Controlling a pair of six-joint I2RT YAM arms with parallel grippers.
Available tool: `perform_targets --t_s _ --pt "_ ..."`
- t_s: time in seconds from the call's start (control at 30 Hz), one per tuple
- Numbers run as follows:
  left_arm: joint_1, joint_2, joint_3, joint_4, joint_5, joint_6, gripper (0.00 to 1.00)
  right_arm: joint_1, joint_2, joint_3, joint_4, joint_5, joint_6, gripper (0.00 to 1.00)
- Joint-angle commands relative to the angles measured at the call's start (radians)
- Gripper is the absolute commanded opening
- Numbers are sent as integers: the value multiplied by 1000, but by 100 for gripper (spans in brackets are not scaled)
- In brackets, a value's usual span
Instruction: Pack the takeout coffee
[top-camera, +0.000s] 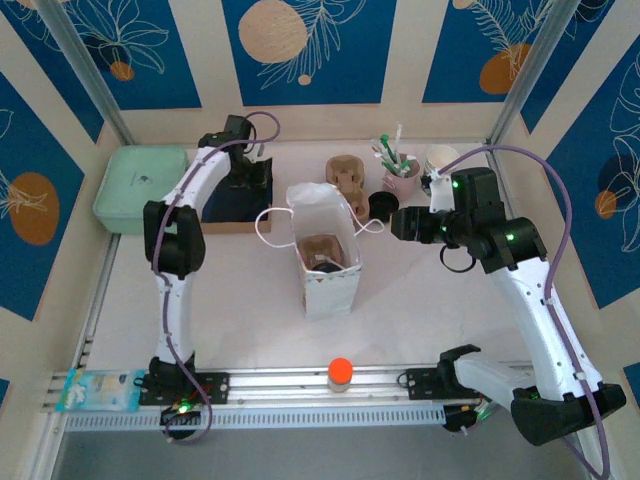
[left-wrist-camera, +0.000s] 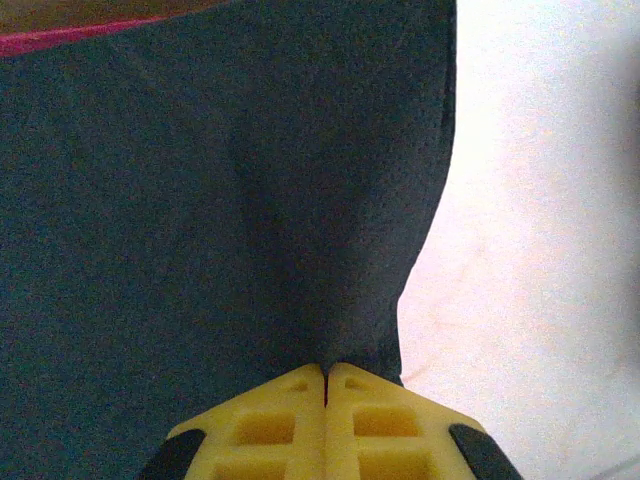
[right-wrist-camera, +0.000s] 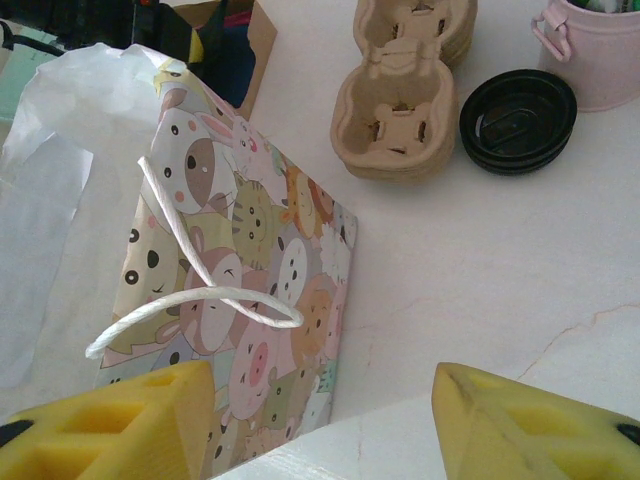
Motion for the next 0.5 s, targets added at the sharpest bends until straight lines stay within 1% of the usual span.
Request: perform_targets --t_s 0.0,0.07,0.17,0.33,0.47 --pt "15 -65 -36 39 147 -18 0 -6 -14 -4 4 -31 11 60" --pt "27 -85 -77 93 224 -47 0 -5 -18 -4 1 -30 10 60" --pt "58 -95 -114 143 292 -87 0 -5 -25 -4 -5 -25 6 59" --pt "112 -84 -162 189 362 -135 0 -5 -37 -12 -6 -23 6 59" --pt "144 -92 -214 236 391 -160 0 -5 -39 -16 -3 -26 9 60"
